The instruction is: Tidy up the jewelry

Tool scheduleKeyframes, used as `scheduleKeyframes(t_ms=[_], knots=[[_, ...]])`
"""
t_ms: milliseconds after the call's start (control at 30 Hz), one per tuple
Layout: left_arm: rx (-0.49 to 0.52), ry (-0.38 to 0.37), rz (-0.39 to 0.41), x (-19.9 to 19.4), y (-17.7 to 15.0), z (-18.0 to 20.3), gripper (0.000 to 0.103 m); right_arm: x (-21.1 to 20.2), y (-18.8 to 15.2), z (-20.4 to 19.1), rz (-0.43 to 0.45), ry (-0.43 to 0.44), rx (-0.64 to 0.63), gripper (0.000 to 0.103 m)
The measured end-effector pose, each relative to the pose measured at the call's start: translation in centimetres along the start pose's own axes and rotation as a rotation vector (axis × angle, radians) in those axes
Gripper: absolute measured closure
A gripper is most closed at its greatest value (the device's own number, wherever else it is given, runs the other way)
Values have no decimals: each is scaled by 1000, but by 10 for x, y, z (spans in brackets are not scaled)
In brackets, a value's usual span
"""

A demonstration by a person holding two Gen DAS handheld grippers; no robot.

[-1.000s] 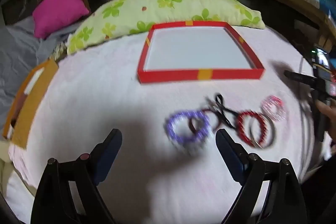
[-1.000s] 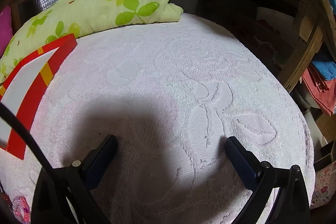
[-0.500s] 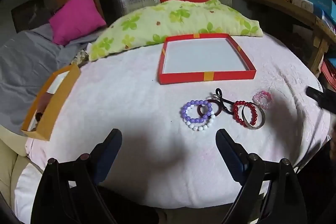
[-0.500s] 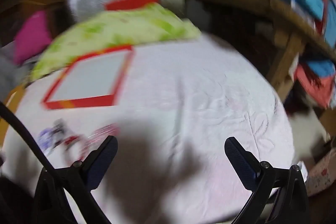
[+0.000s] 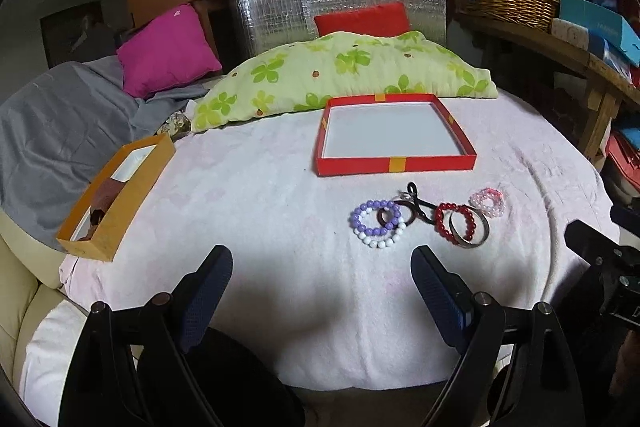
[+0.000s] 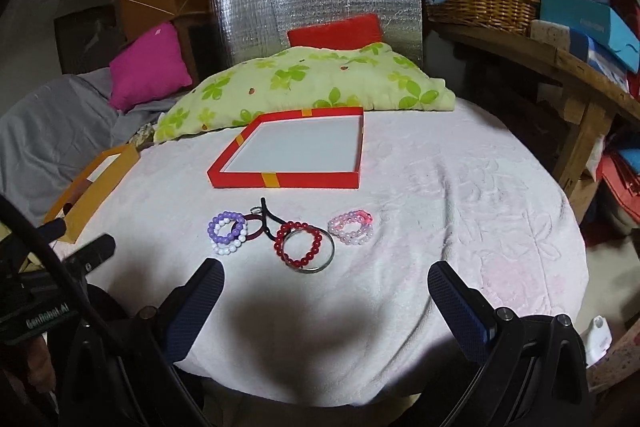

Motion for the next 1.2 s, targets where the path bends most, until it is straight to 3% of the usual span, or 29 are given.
scheduleKeyframes(t_ms=[233, 1200], knots=[[1, -2, -5, 2, -3, 9, 12, -1, -4, -5, -12, -36, -50, 0], [12, 2, -52, 17, -8, 12, 12, 10, -8, -2, -54, -79, -49, 0]])
Point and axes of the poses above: each gripper's, at about its wrist camera, not at the fingertips, and x roughly the way its jaws point, z to its right, y to its top, the point moved 3 cm from there along x, roughly the way its jaws point, and after that the axes turned 1 degree about -z, right-handed, at the moved point
